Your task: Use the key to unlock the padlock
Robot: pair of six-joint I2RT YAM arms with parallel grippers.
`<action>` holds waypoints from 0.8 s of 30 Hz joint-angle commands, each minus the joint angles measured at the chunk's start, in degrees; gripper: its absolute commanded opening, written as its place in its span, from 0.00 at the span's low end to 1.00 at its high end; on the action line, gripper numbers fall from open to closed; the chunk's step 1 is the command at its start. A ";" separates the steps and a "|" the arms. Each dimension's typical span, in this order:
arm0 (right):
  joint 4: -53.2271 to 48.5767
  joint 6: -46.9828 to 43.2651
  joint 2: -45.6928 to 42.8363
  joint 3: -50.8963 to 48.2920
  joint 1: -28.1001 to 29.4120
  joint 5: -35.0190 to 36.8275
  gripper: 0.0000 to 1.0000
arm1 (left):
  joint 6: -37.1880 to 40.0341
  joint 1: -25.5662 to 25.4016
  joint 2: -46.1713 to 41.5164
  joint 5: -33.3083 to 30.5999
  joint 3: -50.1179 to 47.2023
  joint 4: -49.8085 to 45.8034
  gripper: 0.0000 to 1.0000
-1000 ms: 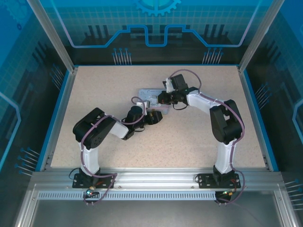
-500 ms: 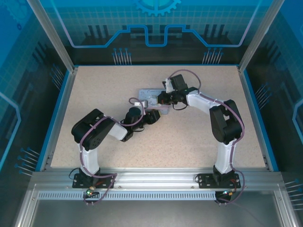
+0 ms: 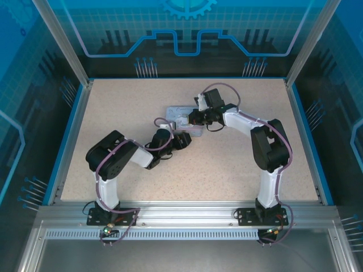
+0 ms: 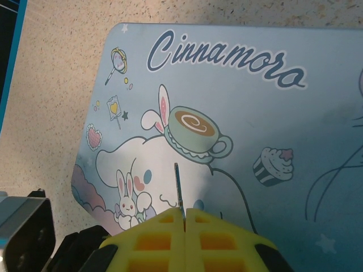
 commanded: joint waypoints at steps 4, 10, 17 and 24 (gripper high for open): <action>-5.75 -0.96 2.89 -0.33 1.00 0.93 0.00 | -0.59 -0.05 0.64 -0.90 2.45 -1.09 0.53; -5.40 -1.01 2.85 -0.51 0.99 0.75 0.00 | 1.04 0.27 1.03 -1.10 3.70 -1.08 0.40; -5.38 -1.06 2.96 -0.41 1.02 0.66 0.00 | 0.17 0.21 1.89 -0.90 3.74 -1.27 0.37; -5.38 -1.07 2.91 -0.29 1.01 0.76 0.00 | -0.40 0.07 3.31 -0.24 3.76 -0.87 0.30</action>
